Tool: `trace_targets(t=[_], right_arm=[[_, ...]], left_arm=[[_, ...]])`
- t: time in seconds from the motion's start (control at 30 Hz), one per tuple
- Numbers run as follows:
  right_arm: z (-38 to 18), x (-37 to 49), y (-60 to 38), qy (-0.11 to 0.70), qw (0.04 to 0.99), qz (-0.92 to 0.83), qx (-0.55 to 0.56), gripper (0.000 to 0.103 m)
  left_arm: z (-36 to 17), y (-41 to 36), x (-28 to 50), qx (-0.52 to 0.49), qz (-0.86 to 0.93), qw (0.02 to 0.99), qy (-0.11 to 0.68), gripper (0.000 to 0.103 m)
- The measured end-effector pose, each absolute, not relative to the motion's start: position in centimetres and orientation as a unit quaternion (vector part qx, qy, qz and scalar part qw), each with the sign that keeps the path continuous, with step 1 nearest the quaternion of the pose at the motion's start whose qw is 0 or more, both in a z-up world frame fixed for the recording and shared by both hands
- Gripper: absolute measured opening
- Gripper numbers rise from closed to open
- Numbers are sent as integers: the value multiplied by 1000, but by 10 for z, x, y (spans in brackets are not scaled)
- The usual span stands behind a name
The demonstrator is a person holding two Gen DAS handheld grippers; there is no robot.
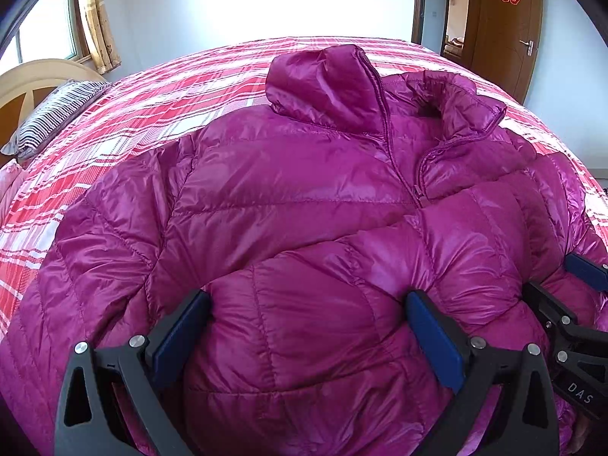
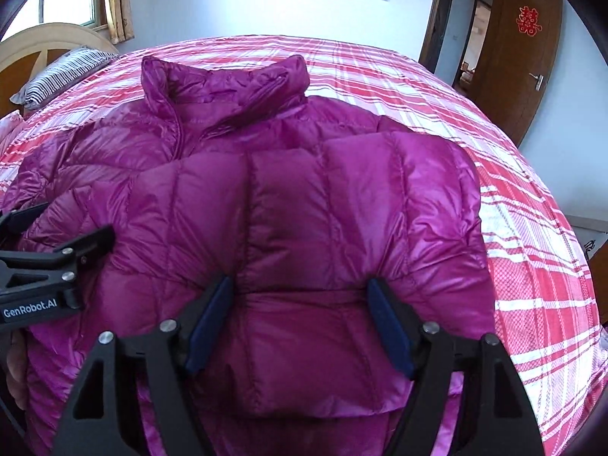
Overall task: Fold large clothes
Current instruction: 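Grasp the cuff of the other sleeve with the left tool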
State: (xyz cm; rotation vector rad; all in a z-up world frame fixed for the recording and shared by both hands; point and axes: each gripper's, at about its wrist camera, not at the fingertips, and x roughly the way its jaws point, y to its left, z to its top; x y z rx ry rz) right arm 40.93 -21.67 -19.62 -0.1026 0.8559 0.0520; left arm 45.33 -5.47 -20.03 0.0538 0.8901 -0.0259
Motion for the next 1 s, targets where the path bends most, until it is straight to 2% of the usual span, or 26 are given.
trace_targets(t=[0.3, 0.5, 0.63, 0.8, 1.0], right_arm=[[-197, 408, -217, 409, 911, 24, -47, 78], [-196, 406, -219, 406, 913, 23, -45, 79], [-196, 405, -220, 405, 913, 25, -42, 80], [-196, 405, -220, 404, 913, 22, -45, 81], [-195, 404, -220, 401, 915, 18, -46, 84]], left_arm=[[-190, -49, 450, 19, -27, 900, 434, 102], [-122, 5, 372, -2, -9, 928, 371, 102], [-115, 70, 284, -62, 35, 931, 359, 102], [-145, 138, 205, -164, 77, 908, 379, 102], [-169, 188, 167, -320, 95, 874, 355, 102]])
